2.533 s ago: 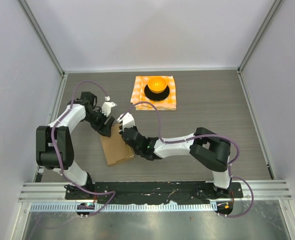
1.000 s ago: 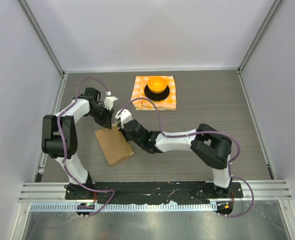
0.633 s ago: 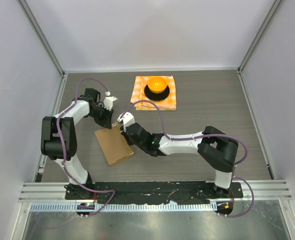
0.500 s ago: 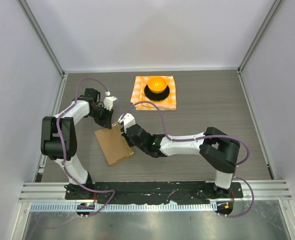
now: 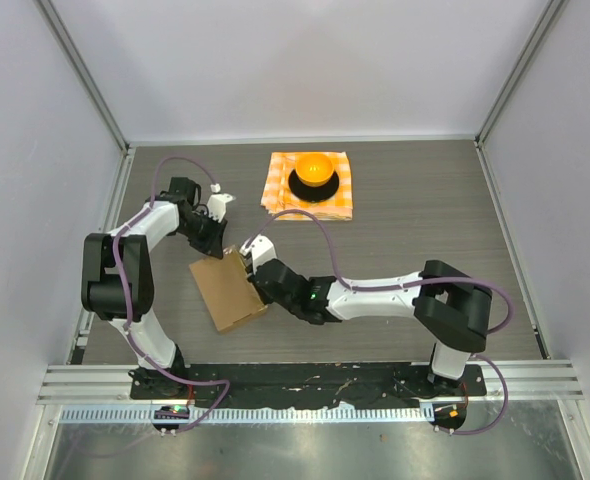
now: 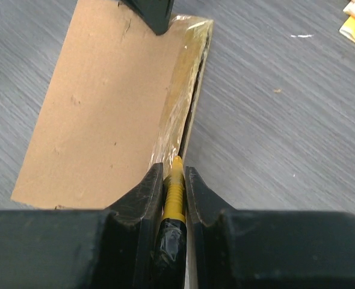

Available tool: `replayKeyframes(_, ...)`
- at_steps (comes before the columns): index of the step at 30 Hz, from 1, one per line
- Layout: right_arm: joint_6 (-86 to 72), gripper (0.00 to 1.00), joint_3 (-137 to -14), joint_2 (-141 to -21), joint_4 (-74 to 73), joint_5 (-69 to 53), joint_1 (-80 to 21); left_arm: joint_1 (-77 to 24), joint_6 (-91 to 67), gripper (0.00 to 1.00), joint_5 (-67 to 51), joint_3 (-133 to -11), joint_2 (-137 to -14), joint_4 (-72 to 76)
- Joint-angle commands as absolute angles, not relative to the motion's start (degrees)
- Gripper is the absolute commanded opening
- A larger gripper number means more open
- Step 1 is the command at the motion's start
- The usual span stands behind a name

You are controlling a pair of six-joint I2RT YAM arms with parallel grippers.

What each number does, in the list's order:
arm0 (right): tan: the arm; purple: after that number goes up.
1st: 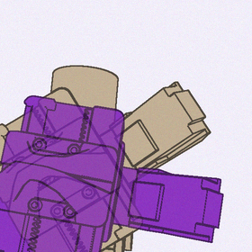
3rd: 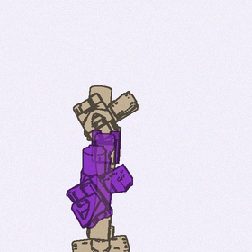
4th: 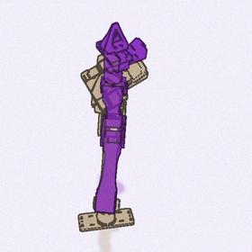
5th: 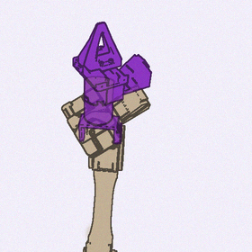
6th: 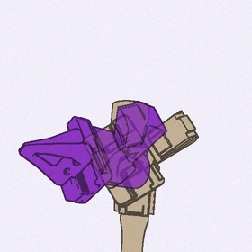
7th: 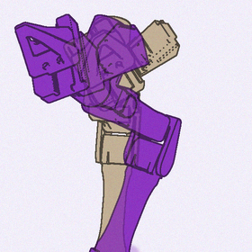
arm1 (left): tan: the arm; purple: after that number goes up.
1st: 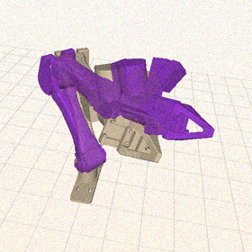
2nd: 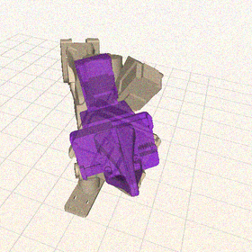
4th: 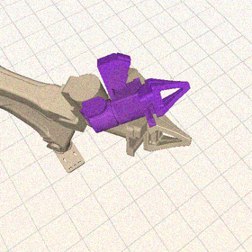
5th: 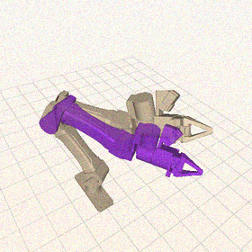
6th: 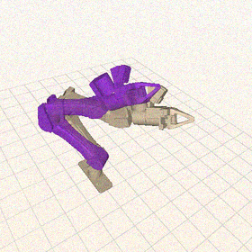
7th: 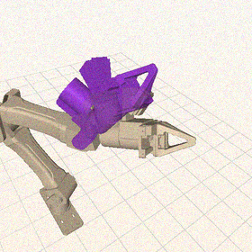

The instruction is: Unpack the express box

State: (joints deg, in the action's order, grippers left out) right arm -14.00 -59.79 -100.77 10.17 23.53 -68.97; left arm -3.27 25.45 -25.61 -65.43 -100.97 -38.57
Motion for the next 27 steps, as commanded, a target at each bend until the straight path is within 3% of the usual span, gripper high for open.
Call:
replayKeyframes(1,-17.75,0.01,-57.75,-96.77,2.64,20.21,-72.24,-2.46,26.28,0.0,-12.3,-61.87,-104.77,-38.23)
replayKeyframes(27,-21.19,0.01,-55.37,-91.32,-3.78,22.41,-76.2,-2.46,25.93,0.0,-13.35,-61.52,-103.89,-38.85)
